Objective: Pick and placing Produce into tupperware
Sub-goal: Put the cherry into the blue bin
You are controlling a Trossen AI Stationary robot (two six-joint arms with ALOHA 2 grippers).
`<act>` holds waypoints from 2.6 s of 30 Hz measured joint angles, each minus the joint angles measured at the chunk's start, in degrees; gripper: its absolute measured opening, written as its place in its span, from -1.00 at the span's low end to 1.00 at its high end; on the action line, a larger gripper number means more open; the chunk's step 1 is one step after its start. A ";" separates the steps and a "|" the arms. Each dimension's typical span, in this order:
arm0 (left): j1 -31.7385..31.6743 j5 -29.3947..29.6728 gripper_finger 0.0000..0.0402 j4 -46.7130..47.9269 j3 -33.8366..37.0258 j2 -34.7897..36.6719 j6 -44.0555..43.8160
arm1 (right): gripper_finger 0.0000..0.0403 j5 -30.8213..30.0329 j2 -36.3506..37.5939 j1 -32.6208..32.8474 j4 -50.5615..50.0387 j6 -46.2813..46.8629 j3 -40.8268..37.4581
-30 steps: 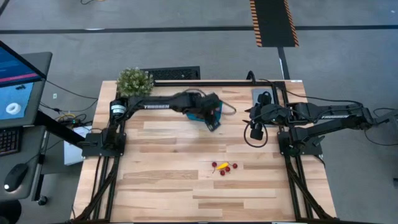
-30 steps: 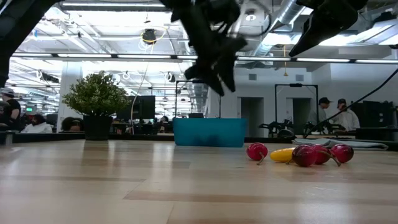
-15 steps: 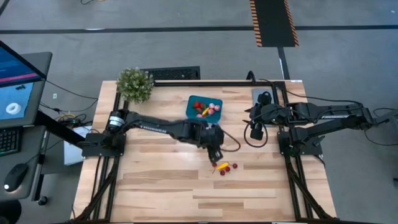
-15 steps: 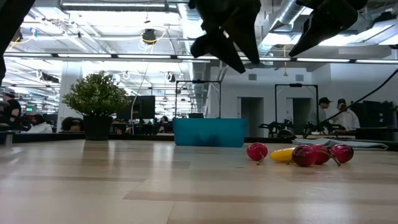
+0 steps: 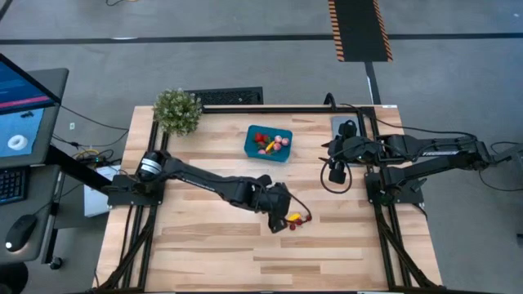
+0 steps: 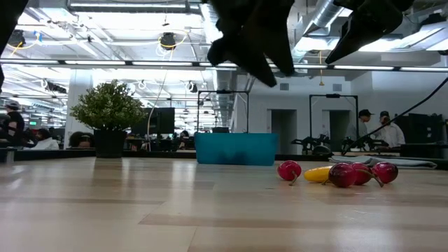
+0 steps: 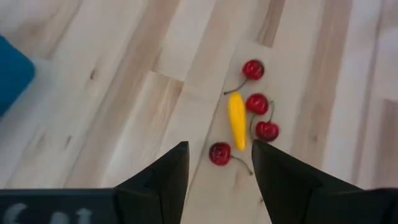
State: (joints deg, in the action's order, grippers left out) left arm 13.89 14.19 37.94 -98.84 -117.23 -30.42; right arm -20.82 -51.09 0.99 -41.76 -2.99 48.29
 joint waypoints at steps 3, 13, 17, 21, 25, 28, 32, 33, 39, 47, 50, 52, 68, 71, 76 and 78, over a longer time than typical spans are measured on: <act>-0.05 -0.33 -0.17 -2.60 2.97 -0.09 0.20 | 0.12 0.00 0.00 0.00 0.00 0.00 0.00; -1.14 -2.37 -0.17 -17.87 14.01 -0.07 6.25 | 0.12 0.00 0.00 0.00 -0.01 0.00 0.00; -1.14 -2.40 -0.17 -24.47 17.15 -0.07 9.28 | 0.12 0.00 -0.02 0.00 0.00 0.01 0.00; -1.14 -3.92 -0.17 -27.08 19.01 -0.07 11.52 | 0.12 0.00 0.00 0.00 -0.02 0.02 0.00; -1.14 -3.90 -0.17 -29.69 21.02 -0.04 12.82 | 0.12 0.00 -0.01 0.00 -0.02 0.03 0.00; -1.14 -3.90 -0.17 -32.11 22.10 -0.04 12.83 | 0.12 0.00 0.00 0.00 -0.02 0.05 0.00; -1.14 -3.86 -0.17 -32.75 22.40 -0.04 13.60 | 0.12 0.00 0.00 0.00 -0.02 0.05 0.00; -1.14 -3.83 -0.17 -33.51 22.39 -0.04 13.88 | 0.12 0.00 -0.01 0.00 -0.02 0.05 0.00; -1.04 -3.33 -0.17 -33.96 22.35 -0.04 14.36 | 0.12 0.00 -0.02 0.00 0.00 0.05 0.00; -0.65 -3.69 -0.17 -37.43 22.13 -4.40 14.90 | 0.12 0.00 -0.02 0.00 0.00 0.00 -0.02; -0.44 -3.31 -0.17 -37.30 22.17 -5.10 14.72 | 0.12 0.00 -0.02 0.00 -0.18 -0.02 -0.02; -0.48 -2.92 -0.17 -38.04 21.98 -5.53 14.27 | 0.12 0.00 -0.02 0.00 -0.20 -0.02 -0.03; -0.44 -4.38 -0.46 -36.40 22.11 -5.77 13.14 | 0.12 0.00 -0.02 0.00 -0.23 -0.04 -0.04; -0.44 -4.34 -0.52 -36.35 22.11 -5.77 13.14 | 0.12 0.00 -0.02 0.00 -0.22 -0.04 -0.02; -0.44 -4.34 -0.55 -36.22 22.11 -5.75 13.01 | 0.12 0.00 -0.02 0.00 -0.24 -0.04 -0.02; -0.46 -4.32 -0.55 -36.21 22.11 -5.75 12.15 | 0.12 0.00 -0.02 0.00 -0.24 -0.05 -0.02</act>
State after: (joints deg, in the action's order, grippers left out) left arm 13.43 9.87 1.74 -76.73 -122.98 -18.27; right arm -20.82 -51.11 0.99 -42.00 -3.04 48.27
